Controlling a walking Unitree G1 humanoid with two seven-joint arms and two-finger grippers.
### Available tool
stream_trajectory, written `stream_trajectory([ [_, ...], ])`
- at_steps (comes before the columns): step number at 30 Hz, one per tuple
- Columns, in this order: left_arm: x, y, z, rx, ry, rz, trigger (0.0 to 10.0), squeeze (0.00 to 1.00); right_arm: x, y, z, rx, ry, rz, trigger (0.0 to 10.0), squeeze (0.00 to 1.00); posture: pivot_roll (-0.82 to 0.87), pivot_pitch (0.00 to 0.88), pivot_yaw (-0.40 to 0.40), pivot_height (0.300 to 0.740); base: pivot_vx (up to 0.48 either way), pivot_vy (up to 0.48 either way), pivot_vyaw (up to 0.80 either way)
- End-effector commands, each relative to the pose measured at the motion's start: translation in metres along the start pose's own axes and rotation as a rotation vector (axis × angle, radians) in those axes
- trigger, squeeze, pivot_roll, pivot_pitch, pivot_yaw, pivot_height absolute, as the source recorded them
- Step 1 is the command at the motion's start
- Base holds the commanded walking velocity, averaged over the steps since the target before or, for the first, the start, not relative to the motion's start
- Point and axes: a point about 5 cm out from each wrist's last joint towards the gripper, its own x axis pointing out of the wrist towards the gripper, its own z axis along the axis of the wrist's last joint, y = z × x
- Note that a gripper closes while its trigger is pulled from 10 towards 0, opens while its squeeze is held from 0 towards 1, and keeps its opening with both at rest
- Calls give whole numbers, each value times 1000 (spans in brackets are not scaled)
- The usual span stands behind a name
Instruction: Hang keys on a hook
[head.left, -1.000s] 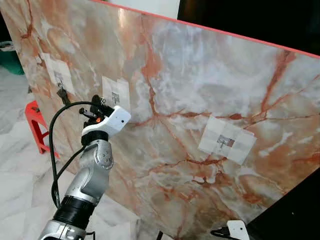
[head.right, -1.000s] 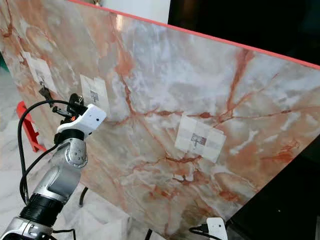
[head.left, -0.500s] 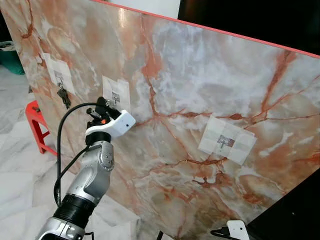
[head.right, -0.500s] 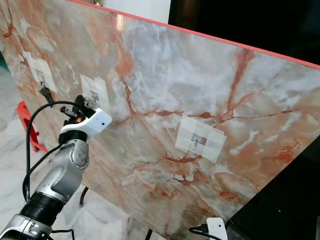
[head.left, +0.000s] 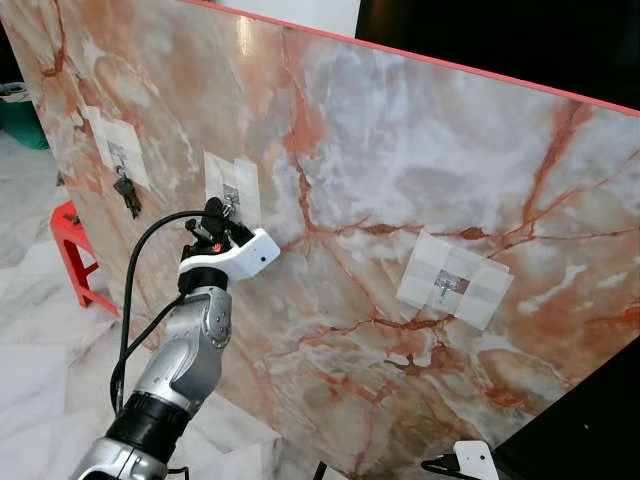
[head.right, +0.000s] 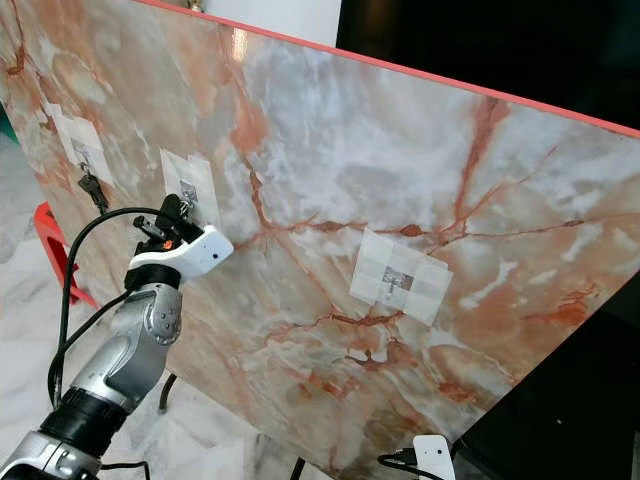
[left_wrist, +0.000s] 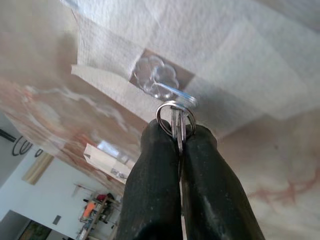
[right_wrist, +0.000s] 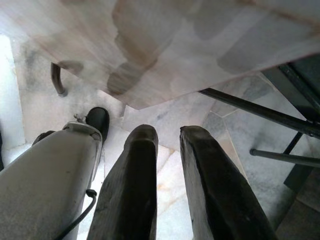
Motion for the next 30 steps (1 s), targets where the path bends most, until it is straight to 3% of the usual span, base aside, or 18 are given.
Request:
stream_trajectory([
  [1, -4, -2, 9, 6, -41, -14, 10000, 0, 0, -5, 7, 13, -26, -18, 10000, 0, 101, 0, -119, 740, 0, 0, 0],
  [16, -17, -10, -1, -15, 24, -48, 10000, 0, 0, -6, 7, 6, -26, -17, 10000, 0, 106, 0, -128, 740, 0, 0, 0],
  [17, -16, -9, -2, -28, 34, -40, 10000, 1000, 0, -6, 7, 6, -26, -17, 10000, 0, 105, 0, -128, 740, 0, 0, 0],
  [26, -19, 0, -7, -101, 74, 35, 10000, 1000, 0, -6, 7, 6, -26, -18, 10000, 0, 104, 0, -128, 740, 0, 0, 0],
  [27, -20, 0, -8, -111, 81, 33, 10000, 318, 0, -6, 7, 6, -25, -18, 10000, 0, 109, 0, -130, 740, 0, 0, 0],
  [28, -20, -1, -9, -130, 91, 34, 10000, 0, 0, -6, 7, 5, -25, -18, 10000, 0, 109, 0, -130, 740, 0, 0, 0],
  [30, -22, -1, -11, -168, 107, 41, 10000, 0, 0, -6, 7, 4, -25, -18, 10000, 0, 109, 0, -130, 740, 0, 0, 0],
])
